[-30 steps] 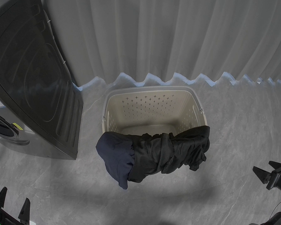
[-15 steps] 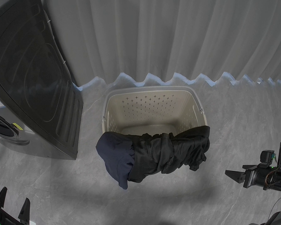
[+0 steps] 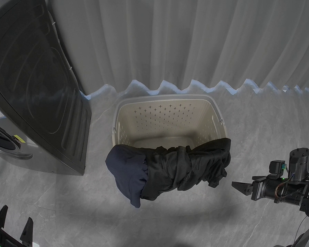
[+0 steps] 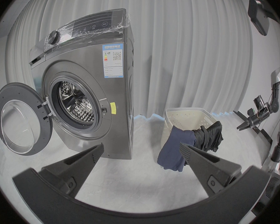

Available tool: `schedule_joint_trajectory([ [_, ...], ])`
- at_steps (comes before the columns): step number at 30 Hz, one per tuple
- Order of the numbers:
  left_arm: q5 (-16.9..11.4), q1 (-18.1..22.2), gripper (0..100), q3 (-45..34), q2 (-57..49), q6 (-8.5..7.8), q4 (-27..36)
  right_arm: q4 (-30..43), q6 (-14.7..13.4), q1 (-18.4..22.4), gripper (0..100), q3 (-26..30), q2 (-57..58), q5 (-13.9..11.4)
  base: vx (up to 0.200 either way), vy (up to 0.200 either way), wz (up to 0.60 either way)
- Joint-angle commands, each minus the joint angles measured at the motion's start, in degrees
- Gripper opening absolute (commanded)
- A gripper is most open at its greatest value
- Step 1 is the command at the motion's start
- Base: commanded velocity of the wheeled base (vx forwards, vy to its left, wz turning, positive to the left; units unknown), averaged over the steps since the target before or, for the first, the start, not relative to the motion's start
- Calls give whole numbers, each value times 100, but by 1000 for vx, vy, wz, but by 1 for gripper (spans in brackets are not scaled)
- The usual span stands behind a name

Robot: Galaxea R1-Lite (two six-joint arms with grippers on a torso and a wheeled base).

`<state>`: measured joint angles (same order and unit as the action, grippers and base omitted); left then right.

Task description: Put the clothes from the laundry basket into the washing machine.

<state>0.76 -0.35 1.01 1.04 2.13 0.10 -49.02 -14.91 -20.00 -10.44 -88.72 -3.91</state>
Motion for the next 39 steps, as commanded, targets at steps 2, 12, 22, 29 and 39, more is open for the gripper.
schedule_joint_trajectory([
  [2,-5,0,100,-92,-77,-2,-1,-864,-3,-241,100,-117,-1270,101,0,0,0],
  [12,-5,0,100,-92,-77,-11,-1,-1866,-12,-390,100,-486,-2343,75,0,0,0],
  [22,-5,0,100,-92,-77,-11,-1,-1875,-91,-452,100,-1101,-2870,101,0,0,0],
  [29,-5,0,100,-92,-77,-20,-1,-1910,-100,-390,100,-1576,-3195,119,0,0,0],
  [39,-5,0,100,-92,-77,-11,-1,-1910,-188,-337,100,-2103,-3485,119,0,0,0],
])
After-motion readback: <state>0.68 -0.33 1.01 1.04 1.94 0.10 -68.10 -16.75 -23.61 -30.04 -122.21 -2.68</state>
